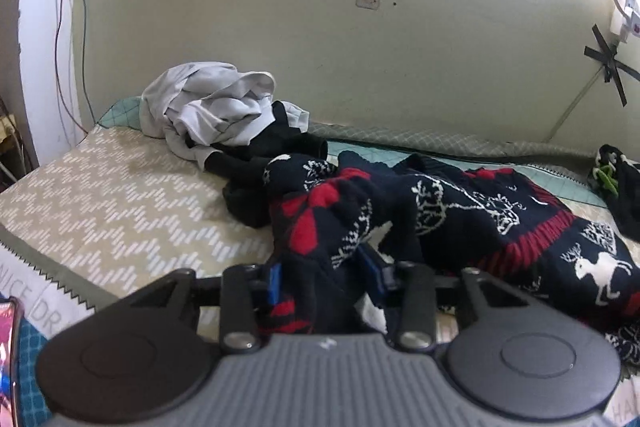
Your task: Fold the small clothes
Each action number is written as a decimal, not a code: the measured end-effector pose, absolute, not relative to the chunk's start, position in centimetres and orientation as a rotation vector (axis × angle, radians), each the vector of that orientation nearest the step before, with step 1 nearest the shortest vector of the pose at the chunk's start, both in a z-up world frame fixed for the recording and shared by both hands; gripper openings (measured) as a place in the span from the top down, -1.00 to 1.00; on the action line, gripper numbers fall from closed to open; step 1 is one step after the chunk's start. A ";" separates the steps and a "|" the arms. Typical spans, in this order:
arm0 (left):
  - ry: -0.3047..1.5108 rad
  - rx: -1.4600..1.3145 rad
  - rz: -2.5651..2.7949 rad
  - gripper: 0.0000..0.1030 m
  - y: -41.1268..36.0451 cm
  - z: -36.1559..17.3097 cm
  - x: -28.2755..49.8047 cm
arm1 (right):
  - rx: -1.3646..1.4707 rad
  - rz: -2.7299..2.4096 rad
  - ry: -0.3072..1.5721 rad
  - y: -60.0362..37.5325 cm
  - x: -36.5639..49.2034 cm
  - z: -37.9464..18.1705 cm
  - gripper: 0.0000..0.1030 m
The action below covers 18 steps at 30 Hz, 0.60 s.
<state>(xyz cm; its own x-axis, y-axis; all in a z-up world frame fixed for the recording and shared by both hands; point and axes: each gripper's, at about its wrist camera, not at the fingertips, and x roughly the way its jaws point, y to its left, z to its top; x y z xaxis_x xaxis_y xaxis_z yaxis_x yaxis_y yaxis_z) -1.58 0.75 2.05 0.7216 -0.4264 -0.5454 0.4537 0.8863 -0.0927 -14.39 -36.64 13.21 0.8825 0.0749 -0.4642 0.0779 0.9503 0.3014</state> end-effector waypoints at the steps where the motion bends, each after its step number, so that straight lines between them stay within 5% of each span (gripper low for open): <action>1: 0.597 0.036 -0.486 0.37 1.2 2.1 -1.6 | 0.297 0.024 0.532 -36.3 -11.1 12.6 -0.32; 5: 0.610 -0.010 -0.481 0.65 2.6 2.1 -2.0 | 0.107 -0.002 0.632 -34.0 -1.4 10.5 -0.29; 8: 0.608 -0.048 -0.488 0.69 4.0 2.3 -3.1 | 0.044 -0.045 0.693 -33.8 3.0 8.9 -0.59; 10: 0.611 -0.053 -0.494 0.69 4.3 2.3 -3.1 | 0.007 -0.074 0.750 -34.1 4.7 7.5 -0.55; 11: 0.611 -0.049 -0.498 0.58 4.2 2.3 -3.0 | 0.027 -0.074 0.798 -34.6 5.4 6.8 -0.30; 12: 0.608 -0.040 -0.493 0.33 3.8 2.3 -2.8 | 0.081 -0.061 0.842 -35.3 5.7 6.1 0.15; 13: 0.603 -0.023 -0.484 0.14 3.3 2.2 -2.4 | 0.136 -0.033 0.840 -35.6 5.5 5.9 0.25; 14: 0.598 -0.003 -0.479 0.05 2.7 2.1 -2.0 | 0.147 -0.026 0.810 -35.7 4.8 6.3 0.95; 18: 0.615 0.030 -0.499 0.60 1.0 1.5 -0.8 | 0.133 -0.057 0.631 -34.5 0.8 10.1 0.99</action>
<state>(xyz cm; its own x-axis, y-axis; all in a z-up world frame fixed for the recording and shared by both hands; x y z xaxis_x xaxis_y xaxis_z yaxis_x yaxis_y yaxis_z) -0.79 0.99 1.52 0.7025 -0.4395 -0.5598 0.4569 0.8816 -0.1188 0.80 -34.54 10.10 0.8060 -0.0121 -0.5918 0.0933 0.9899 0.1068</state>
